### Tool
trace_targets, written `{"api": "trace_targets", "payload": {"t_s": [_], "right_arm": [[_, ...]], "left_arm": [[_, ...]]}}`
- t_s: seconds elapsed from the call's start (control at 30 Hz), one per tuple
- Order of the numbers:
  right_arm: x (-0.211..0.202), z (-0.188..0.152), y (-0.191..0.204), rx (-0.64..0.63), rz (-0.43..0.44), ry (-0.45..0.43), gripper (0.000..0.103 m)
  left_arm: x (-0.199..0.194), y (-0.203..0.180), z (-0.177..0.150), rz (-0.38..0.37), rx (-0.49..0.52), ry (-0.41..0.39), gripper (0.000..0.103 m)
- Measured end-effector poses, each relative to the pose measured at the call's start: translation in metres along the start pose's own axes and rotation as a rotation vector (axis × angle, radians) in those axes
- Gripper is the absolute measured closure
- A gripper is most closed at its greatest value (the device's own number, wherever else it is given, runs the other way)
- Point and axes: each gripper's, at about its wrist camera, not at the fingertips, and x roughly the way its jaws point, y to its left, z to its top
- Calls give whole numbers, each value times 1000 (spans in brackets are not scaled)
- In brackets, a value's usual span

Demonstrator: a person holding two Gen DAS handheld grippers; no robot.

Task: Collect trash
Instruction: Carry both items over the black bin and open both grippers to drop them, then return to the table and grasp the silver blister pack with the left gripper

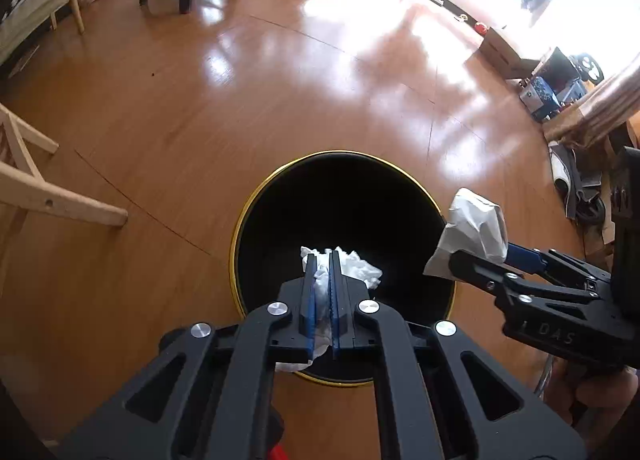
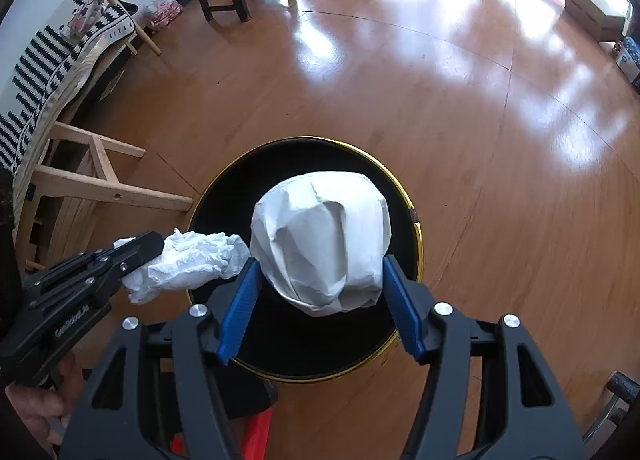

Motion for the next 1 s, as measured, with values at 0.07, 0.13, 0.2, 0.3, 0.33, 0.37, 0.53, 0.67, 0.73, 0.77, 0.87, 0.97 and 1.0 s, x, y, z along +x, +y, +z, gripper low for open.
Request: {"api": "trace_targets", "payload": {"t_s": [0.07,0.13,0.2,0.3,0.33,0.37,0.53,0.67,0.73,0.77,0.87,0.97,1.0], "right_arm": [[-1,3,-5,21,2,-3,39],[-1,7,-5,40,10,-1,30],[-5,8,-6,49,10,-12,24],[-12,9,-6,59,11,-17,21],[-16,9,-6,63,8,-21,21],[-23,9,-5,64,8,-29,20],[-69,21,19,7,-2,-100,18],[-115,38,73,-91,22,-183,14],[-136,45,111,-146,59,-218,13],[-146,47,141,-186,84,-235,13],[-164,48,225,-295,174,-253,12],[-169,40,307,-403,248,-251,12],[-168,35,343,-450,275,-245,12]], "left_arm": [[0,-6,4,10,27,-2,96],[2,-10,7,41,51,10,69],[-2,-10,6,52,45,-2,23],[-11,-13,5,54,56,-23,23],[-16,-14,6,59,56,-26,23],[-22,-14,6,64,47,-29,22],[-89,7,25,70,-50,-70,21],[-177,60,39,69,-139,-204,15],[-230,103,37,125,-196,-269,15],[-257,125,33,151,-228,-304,15],[-340,199,2,273,-336,-412,12],[-409,264,-46,405,-419,-484,12],[-426,282,-63,445,-441,-494,11]]}}
